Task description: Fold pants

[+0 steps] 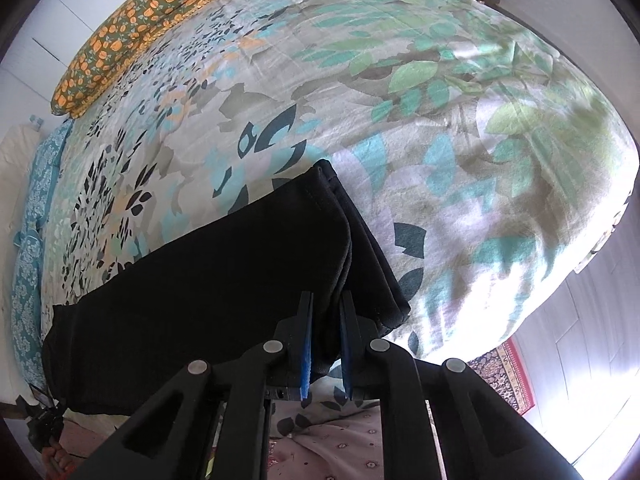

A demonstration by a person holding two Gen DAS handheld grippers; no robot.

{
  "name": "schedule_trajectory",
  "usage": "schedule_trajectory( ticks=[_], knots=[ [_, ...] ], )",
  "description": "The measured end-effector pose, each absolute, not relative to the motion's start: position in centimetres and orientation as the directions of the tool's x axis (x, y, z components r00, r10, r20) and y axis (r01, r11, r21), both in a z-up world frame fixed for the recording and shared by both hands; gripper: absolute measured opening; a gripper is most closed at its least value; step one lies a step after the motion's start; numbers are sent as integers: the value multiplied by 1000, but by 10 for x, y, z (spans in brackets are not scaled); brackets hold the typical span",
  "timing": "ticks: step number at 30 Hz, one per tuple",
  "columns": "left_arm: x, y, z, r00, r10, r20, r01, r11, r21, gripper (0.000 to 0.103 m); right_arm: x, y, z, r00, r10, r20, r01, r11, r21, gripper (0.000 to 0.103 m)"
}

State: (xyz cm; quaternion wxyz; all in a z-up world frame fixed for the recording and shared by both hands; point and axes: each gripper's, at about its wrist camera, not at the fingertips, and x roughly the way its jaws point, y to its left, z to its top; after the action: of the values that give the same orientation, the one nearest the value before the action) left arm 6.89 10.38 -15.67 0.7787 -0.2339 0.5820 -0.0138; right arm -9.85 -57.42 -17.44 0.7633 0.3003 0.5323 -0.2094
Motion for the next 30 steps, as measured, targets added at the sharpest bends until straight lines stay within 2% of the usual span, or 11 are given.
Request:
schedule_trajectory(
  ticks=[9,13,17,18,19,20,22,23,25,28,30],
  knots=[
    [62,118,-144,364,-317,-876,-296,852,-432,2,-107,-582,-172,345,-53,-937,691,690,215,12],
    [65,112,-154,315,-284,-906,-288,881,-376,3,-104,-584,-176,311,-49,-949,702,685,195,12],
    [72,109,-185,188,-265,-946,-298,902,-312,3,-98,-581,-182,262,-52,-964,702,695,153,12],
    [73,108,-184,181,-255,-950,-296,907,-299,7,-97,-580,-182,254,-52,-966,699,700,146,13],
    [74,105,-181,172,-229,-958,-293,917,-272,15,-96,-579,-181,254,-56,-966,696,704,142,13],
    [73,104,-178,164,-203,-965,-289,926,-244,17,-97,-578,-179,261,-61,-963,691,709,142,19],
    [68,101,-165,167,-156,-973,-280,939,-198,30,-102,-573,-171,292,-79,-953,685,712,151,47],
    [66,101,-158,180,-145,-973,-275,942,-191,45,-107,-571,-163,315,-111,-942,688,711,147,66],
    [56,102,-133,256,-112,-960,-274,944,-183,65,-118,-563,-142,352,-218,-910,706,701,105,70],
    [64,107,-100,384,-74,-920,-265,946,-187,81,-126,-543,-110,416,-367,-832,714,698,49,72],
    [91,109,-91,466,-84,-881,-231,949,-212,83,-121,-524,-96,475,-397,-785,698,713,62,80]
  ],
)
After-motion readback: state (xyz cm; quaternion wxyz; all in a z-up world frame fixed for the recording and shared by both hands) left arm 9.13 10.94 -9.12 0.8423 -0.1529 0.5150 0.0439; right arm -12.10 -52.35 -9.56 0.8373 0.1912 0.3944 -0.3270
